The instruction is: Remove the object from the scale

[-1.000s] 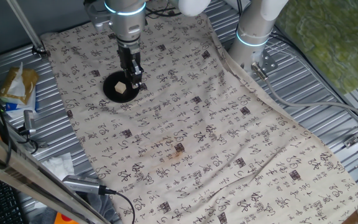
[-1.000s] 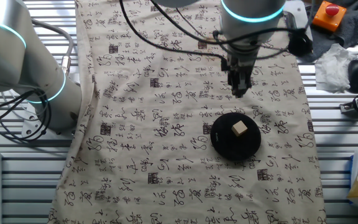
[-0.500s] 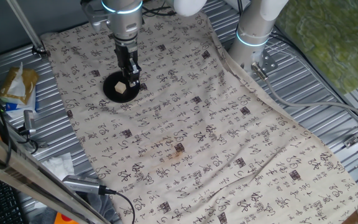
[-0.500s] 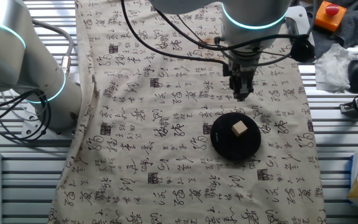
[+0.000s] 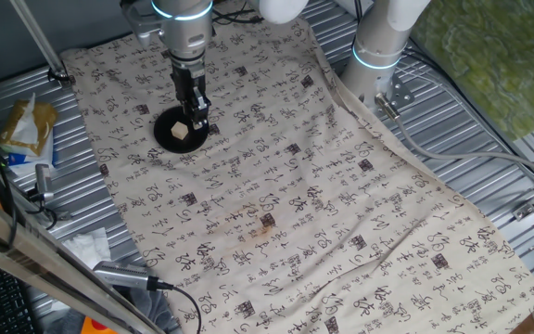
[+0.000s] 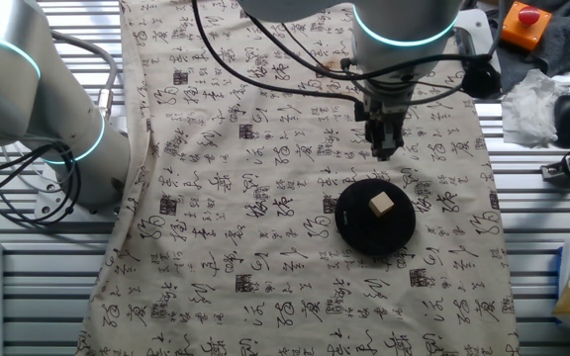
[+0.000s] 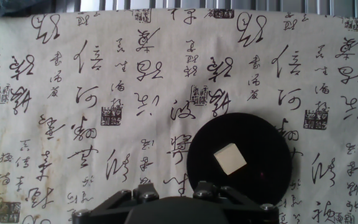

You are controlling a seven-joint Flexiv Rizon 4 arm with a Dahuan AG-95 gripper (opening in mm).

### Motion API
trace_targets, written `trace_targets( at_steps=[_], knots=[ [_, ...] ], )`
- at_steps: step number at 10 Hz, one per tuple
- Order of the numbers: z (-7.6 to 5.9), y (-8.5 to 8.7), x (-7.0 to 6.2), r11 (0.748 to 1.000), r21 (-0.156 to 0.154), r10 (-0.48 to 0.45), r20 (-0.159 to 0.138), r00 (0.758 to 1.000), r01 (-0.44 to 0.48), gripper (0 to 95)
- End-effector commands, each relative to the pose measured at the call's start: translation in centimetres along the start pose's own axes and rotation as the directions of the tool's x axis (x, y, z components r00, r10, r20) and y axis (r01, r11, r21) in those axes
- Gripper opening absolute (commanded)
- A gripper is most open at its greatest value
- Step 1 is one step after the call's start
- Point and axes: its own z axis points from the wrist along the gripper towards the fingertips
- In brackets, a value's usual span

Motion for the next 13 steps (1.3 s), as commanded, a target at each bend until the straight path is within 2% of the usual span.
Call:
trace_targets(
  at_steps=[1,9,10,13],
  knots=[
    [0.0,0.0,0.0,1.0,0.0,0.0,0.001,1.0,0.0,38.0],
    [0.0,0.0,0.0,1.0,0.0,0.0,0.001,1.0,0.0,38.0],
    [-0.3,2.0,-0.7,0.996,0.033,0.08,-0.009,0.997,-0.079,38.0],
    [-0.4,1.9,0.6,0.997,0.031,0.065,-0.007,0.998,-0.065,38.0]
  ],
)
